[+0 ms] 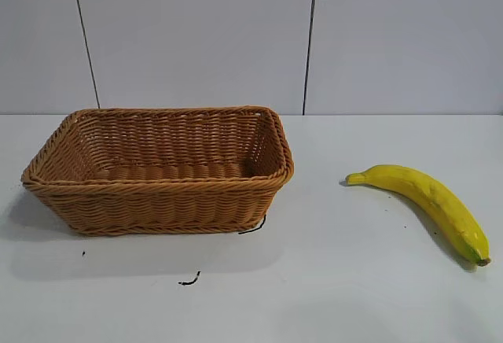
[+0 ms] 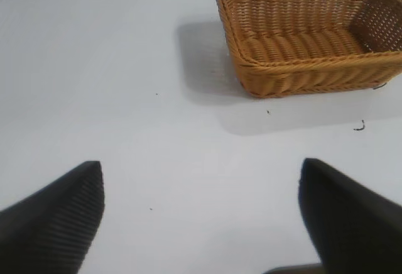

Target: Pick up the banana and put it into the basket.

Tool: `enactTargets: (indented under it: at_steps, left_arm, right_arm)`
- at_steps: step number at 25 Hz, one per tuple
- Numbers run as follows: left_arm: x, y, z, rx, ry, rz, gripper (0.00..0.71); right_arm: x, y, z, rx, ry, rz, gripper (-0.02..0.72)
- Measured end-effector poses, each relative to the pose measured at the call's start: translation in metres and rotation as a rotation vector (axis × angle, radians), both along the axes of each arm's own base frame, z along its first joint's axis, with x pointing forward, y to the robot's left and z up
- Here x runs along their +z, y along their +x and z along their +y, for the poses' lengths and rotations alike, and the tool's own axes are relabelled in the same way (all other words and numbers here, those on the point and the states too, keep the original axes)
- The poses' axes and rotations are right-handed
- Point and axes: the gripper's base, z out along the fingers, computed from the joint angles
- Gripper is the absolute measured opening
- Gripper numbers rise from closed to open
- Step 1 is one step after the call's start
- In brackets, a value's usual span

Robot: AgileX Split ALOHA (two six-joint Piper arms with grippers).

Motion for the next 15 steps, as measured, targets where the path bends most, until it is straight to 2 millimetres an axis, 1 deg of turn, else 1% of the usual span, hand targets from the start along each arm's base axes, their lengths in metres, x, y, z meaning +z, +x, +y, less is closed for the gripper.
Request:
enactTargets:
  at_steps: [11, 13, 15]
  left_arm:
    - [0.0, 0.0, 0.0, 0.0, 0.0, 0.0, 0.635]
    - [0.0, 0.0, 0.0, 0.0, 0.0, 0.0, 0.635]
    - [0.0, 0.0, 0.0, 0.0, 0.0, 0.0, 0.635]
  right_arm:
    - [0.001, 0.0, -0.001, -0.006, -0.009, -0.001, 0.635]
    - [0.007, 0.0, -0.002, -0.013, -0.02, -0.004, 0.635]
    - [0.019, 0.005, -0.002, -0.014, -0.021, 0.015, 0.635]
